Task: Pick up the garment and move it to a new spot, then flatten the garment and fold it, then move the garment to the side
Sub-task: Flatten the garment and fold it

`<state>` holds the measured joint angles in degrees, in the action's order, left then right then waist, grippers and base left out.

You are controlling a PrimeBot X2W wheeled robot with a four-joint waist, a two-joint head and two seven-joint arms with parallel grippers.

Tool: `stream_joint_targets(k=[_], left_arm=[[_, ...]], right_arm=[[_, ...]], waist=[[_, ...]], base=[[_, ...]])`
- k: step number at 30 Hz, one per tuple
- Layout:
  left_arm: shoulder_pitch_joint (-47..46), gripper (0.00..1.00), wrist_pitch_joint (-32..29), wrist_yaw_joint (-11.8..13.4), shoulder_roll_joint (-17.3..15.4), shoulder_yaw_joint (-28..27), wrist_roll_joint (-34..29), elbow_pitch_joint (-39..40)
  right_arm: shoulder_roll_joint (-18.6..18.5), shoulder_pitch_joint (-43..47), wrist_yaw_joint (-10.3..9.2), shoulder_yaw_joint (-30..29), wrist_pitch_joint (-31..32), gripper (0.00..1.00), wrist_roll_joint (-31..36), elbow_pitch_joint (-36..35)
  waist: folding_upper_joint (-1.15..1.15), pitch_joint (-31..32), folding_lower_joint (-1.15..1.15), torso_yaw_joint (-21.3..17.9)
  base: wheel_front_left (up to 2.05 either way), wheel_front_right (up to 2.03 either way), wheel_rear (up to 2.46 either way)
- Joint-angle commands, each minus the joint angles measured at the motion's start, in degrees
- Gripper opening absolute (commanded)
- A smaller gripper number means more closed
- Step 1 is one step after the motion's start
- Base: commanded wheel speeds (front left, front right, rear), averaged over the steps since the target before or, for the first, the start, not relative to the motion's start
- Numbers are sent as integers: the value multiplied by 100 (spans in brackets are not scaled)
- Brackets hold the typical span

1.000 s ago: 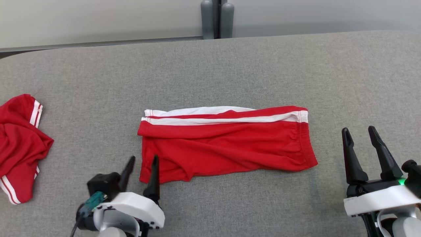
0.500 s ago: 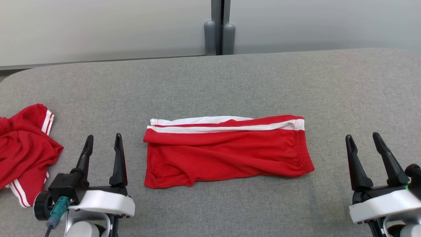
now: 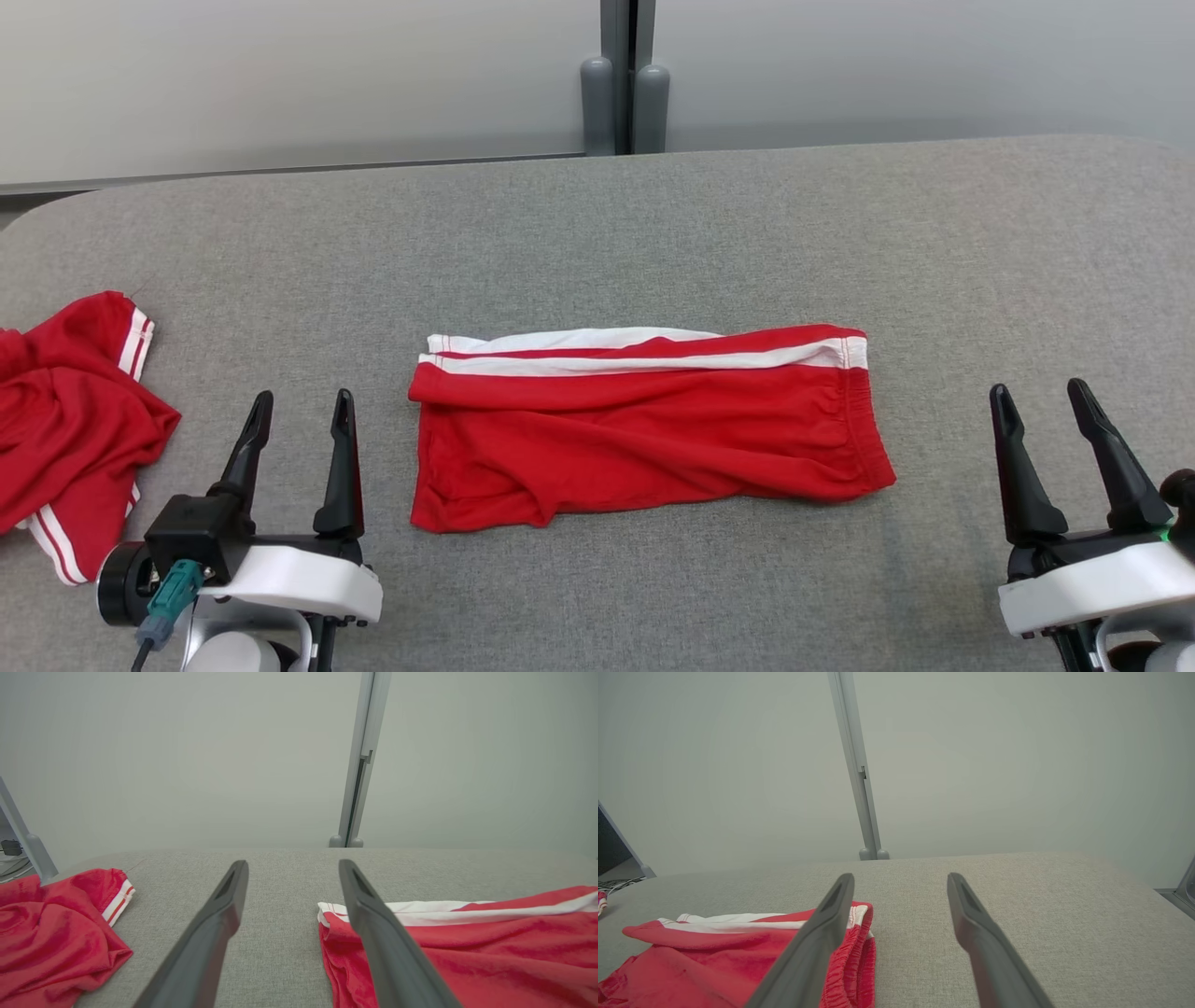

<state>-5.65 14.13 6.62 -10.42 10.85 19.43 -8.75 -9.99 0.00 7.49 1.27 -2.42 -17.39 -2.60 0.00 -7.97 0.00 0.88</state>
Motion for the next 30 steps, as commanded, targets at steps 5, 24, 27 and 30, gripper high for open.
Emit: stream_joint_targets(k=[5, 24, 27, 30], left_arm=[[-181, 100, 22, -22, -25, 38, -20, 14], [-937, 100, 103, -236, 261, 243, -133, -122], [-933, 100, 109, -250, 261, 201, -143, -137], [-937, 100, 108, -243, 254, 156, -176, -121]], right_arm=[[-30, -1, 0, -30, 57, 100, 42, 59], [156, -959, -1, 631, 200, 100, -497, 2357], [169, -1021, -1, 743, 201, 0, -612, 2501], [89, -1084, -2, 801, 155, 0, -701, 2505]], waist=[[0, -108, 0, 122], [0, -884, 0, 683], [0, -891, 0, 643], [0, -870, 0, 574]], base=[[0, 0, 0], [0, 0, 0], [0, 0, 0], [0, 0, 0]])
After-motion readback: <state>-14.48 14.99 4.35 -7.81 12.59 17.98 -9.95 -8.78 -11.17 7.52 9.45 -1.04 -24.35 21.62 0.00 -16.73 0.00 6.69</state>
